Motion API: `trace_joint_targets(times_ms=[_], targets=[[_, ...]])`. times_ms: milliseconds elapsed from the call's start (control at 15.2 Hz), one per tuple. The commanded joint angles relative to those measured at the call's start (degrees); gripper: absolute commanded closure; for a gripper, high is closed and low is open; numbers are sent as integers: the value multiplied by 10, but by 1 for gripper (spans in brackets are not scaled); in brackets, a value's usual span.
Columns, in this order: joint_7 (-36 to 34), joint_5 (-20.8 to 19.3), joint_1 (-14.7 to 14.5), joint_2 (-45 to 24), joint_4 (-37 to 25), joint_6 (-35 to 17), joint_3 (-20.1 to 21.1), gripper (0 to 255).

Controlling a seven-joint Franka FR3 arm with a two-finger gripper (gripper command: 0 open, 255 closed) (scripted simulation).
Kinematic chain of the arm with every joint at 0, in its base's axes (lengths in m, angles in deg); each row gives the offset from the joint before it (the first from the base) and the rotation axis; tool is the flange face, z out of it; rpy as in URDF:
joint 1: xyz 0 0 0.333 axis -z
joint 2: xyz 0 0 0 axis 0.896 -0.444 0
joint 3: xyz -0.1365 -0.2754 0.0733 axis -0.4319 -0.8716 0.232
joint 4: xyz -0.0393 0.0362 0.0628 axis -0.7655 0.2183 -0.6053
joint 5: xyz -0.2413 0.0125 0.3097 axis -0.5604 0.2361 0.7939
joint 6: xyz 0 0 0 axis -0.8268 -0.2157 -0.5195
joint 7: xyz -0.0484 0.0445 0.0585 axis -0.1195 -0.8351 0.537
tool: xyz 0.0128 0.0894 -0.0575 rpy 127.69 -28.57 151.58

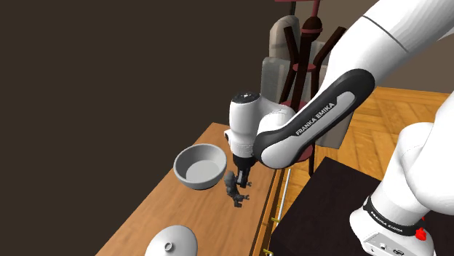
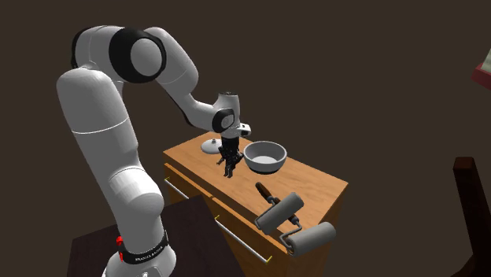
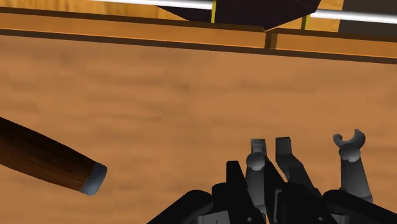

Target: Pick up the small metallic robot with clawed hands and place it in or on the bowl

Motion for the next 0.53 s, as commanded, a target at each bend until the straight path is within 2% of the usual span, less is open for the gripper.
trace_joint_targets(times_ms=[0, 462], targets=[[4, 5, 0, 13, -3, 16, -1, 255], [15, 18, -3, 58, -20, 77, -4, 255]])
